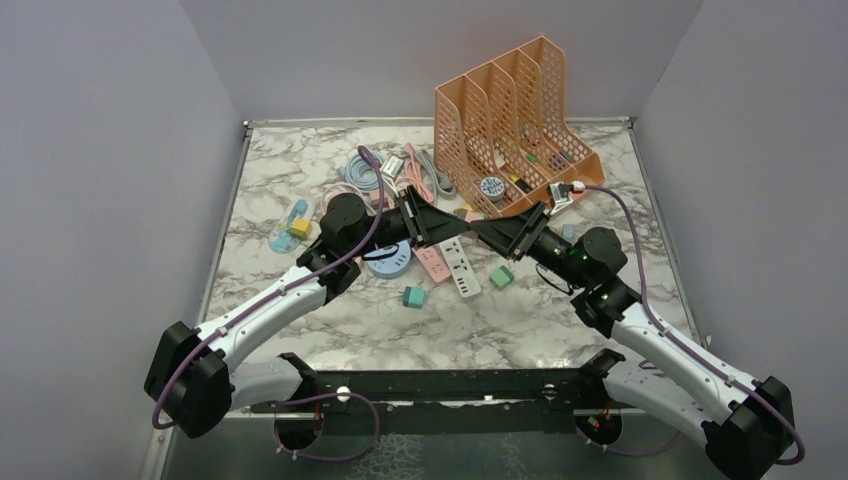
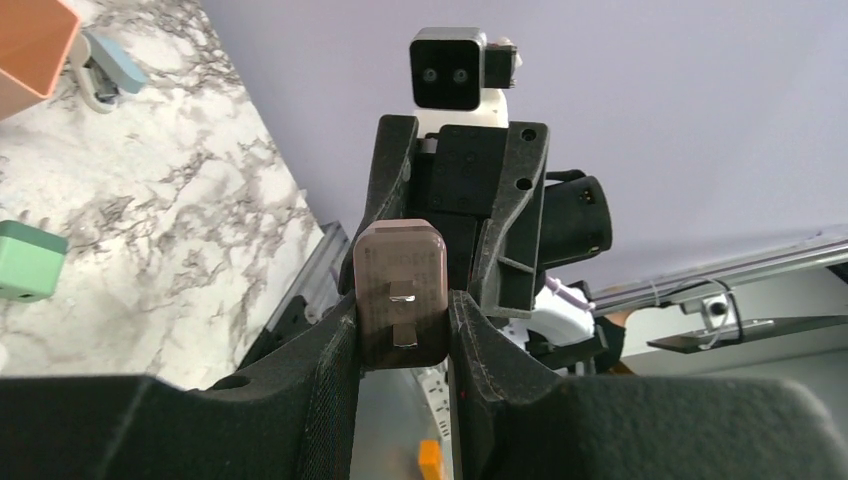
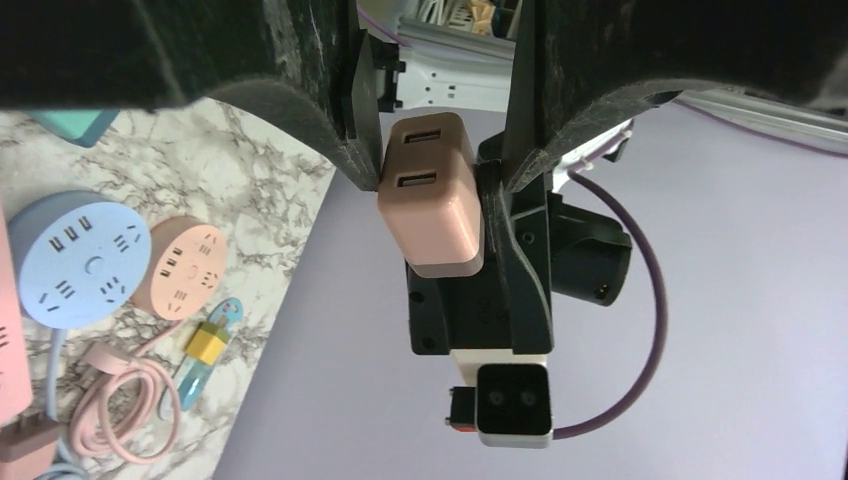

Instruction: Insert the plug

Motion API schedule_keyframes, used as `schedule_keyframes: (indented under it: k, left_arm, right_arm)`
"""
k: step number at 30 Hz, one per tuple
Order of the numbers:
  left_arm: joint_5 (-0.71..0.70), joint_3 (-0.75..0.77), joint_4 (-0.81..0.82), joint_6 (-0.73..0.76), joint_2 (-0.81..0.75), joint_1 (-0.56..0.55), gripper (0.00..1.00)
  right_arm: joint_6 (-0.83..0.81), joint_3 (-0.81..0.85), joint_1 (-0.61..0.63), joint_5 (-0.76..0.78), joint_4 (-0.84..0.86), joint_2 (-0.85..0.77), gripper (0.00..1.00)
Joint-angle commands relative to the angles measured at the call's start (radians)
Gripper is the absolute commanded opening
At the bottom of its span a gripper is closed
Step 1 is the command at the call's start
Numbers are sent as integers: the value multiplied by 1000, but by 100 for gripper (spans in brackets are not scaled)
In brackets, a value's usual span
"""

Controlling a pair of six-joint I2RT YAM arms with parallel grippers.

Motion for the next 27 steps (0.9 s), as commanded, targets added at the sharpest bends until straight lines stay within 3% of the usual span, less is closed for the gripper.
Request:
schedule_keyframes:
  k: [1, 6, 12, 20, 24, 27]
  left_arm:
    - [30, 35, 100, -70, -29, 3, 0]
    - [21, 14, 122, -82, -40, 4, 0]
    - [16, -7, 170, -104, -46, 4, 0]
    - [18, -14, 196, -111, -44, 4, 1]
    - [4, -48, 194, -109, -48, 7, 19]
    - [-7, -80, 182, -96, -56, 24, 41]
  right_arm:
    - [36, -5, 5, -30, 114, 11, 45]
    - [94, -34, 5, -33, 230, 23, 41]
    - [117, -18, 5, -21, 278, 41, 51]
    - [79, 25, 5, -26, 232, 82, 36]
    - [7, 53, 5, -22, 155, 81, 23]
    - [-54, 83, 5, -15, 59, 77, 16]
